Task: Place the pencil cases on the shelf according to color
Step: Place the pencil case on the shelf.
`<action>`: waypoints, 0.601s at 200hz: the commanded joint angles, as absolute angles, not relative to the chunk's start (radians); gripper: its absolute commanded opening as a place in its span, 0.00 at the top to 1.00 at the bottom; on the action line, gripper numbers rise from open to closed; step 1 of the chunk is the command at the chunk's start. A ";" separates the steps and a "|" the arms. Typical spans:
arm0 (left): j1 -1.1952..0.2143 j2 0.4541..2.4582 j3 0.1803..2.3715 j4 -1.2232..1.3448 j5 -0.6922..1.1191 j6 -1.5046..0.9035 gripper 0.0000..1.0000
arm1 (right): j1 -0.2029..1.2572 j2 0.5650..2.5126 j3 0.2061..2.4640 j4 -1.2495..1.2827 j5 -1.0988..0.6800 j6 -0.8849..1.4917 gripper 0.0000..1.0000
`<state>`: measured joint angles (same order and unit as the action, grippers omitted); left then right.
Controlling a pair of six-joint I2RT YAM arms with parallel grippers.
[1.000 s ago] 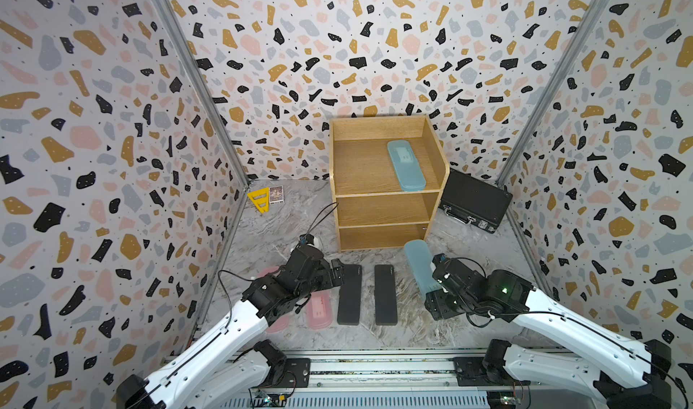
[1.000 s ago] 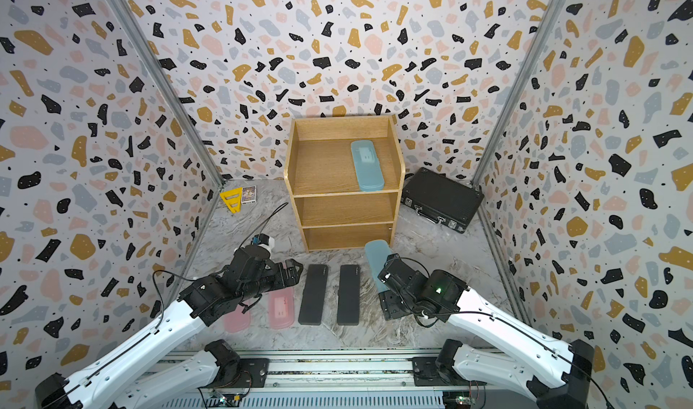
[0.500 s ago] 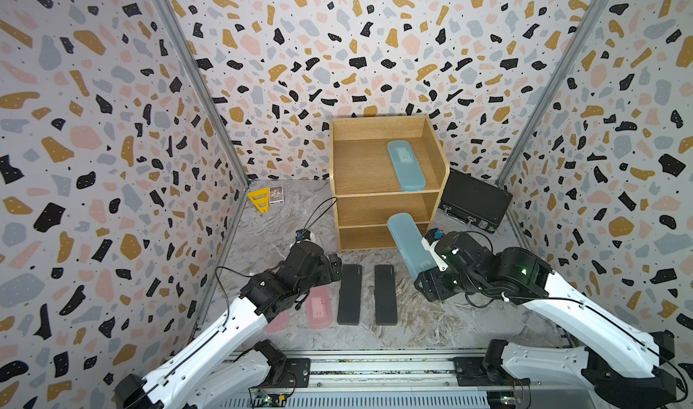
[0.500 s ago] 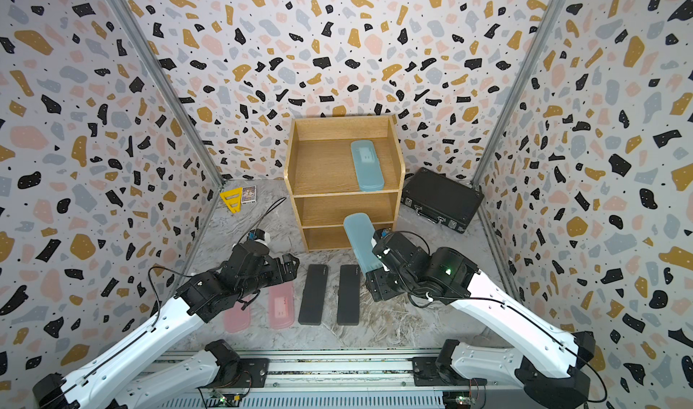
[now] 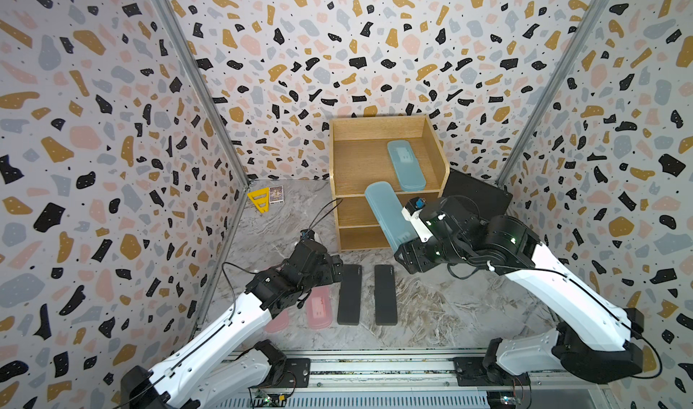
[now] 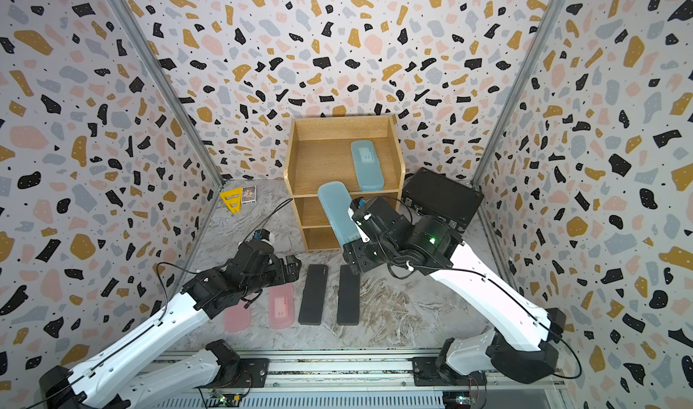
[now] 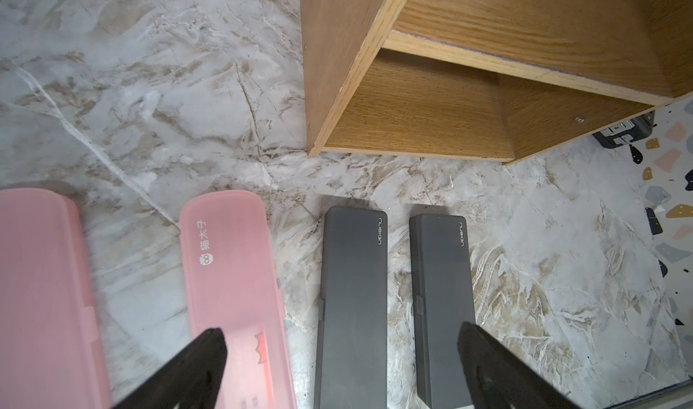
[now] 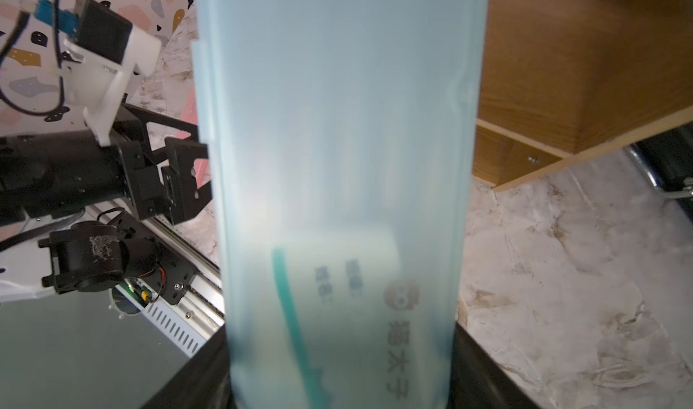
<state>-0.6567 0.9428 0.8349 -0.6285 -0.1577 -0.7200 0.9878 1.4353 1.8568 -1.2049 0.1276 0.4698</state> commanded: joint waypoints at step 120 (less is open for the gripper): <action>-0.660 0.901 0.828 -0.610 -0.153 -0.719 0.00 | 0.804 1.938 2.521 -1.217 0.074 0.420 0.63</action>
<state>-0.6567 0.9043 0.8349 -0.6304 -0.1646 -0.7204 0.8238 1.9236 2.4336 -1.2201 0.0994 0.4347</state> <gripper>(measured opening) 0.993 0.748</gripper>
